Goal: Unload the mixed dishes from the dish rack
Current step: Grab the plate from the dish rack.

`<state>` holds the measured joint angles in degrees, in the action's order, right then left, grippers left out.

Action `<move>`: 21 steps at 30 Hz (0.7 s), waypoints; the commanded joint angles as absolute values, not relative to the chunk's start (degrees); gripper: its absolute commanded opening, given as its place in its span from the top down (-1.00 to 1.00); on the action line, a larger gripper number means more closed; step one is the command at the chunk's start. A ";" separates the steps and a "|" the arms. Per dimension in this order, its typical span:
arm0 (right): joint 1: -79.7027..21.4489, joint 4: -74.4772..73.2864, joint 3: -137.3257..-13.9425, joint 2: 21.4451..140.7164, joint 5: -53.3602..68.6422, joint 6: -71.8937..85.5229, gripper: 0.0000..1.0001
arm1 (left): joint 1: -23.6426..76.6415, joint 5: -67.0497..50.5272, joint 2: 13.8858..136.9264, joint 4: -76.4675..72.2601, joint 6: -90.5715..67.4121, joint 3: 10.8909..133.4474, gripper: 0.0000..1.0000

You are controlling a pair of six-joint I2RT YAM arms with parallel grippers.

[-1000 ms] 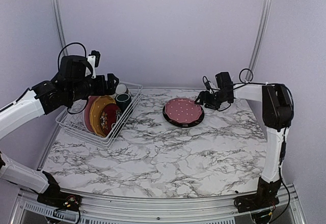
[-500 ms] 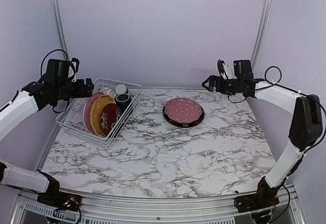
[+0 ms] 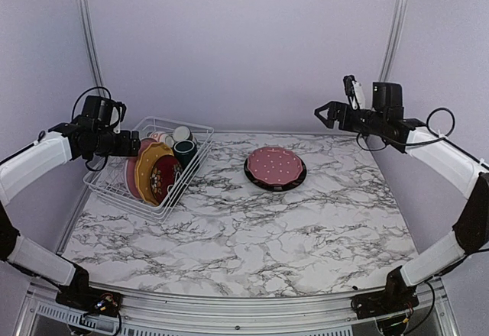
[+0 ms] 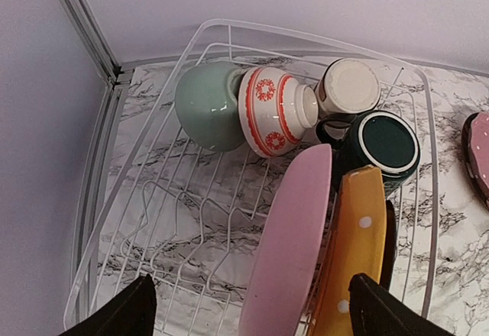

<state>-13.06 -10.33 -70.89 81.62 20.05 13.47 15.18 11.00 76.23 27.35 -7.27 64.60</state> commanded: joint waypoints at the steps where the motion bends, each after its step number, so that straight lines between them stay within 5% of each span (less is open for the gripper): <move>1: -12.99 -9.43 -69.55 79.42 19.42 12.69 -0.97 | 14.13 7.54 78.41 28.55 -5.83 64.34 -0.72; 21: -12.99 -5.80 -65.59 77.12 20.78 11.86 -0.97 | 12.57 3.96 88.00 27.94 -3.28 65.65 0.14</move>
